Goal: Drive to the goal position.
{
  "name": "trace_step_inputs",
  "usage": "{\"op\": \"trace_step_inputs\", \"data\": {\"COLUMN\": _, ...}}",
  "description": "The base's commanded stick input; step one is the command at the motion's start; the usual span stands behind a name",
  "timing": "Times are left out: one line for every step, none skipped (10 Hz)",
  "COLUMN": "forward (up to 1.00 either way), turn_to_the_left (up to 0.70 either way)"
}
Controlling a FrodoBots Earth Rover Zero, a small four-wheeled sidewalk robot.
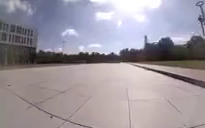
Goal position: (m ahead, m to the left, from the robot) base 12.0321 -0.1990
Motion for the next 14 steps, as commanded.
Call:
{"op": "trace_step_inputs", "data": {"forward": 0.70, "turn_to_the_left": -0.04}}
{"op": "trace_step_inputs", "data": {"forward": 0.70, "turn_to_the_left": -0.20}}
{"op": "trace_step_inputs", "data": {"forward": 0.70, "turn_to_the_left": -0.19}}
{"op": "trace_step_inputs", "data": {"forward": 0.70, "turn_to_the_left": -0.02}}
{"op": "trace_step_inputs", "data": {"forward": 0.70, "turn_to_the_left": 0.00}}
{"op": "trace_step_inputs", "data": {"forward": 0.70, "turn_to_the_left": 0.00}}
{"op": "trace_step_inputs", "data": {"forward": 0.70, "turn_to_the_left": 0.00}}
{"op": "trace_step_inputs", "data": {"forward": 0.70, "turn_to_the_left": 0.00}}
{"op": "trace_step_inputs", "data": {"forward": 0.70, "turn_to_the_left": 0.00}}
{"op": "trace_step_inputs", "data": {"forward": 0.70, "turn_to_the_left": 0.00}}
{"op": "trace_step_inputs", "data": {"forward": 0.70, "turn_to_the_left": 0.00}}
{"op": "trace_step_inputs", "data": {"forward": 0.70, "turn_to_the_left": 0.00}}
{"op": "trace_step_inputs", "data": {"forward": 0.70, "turn_to_the_left": 0.00}}
{"op": "trace_step_inputs", "data": {"forward": 0.70, "turn_to_the_left": 0.00}}
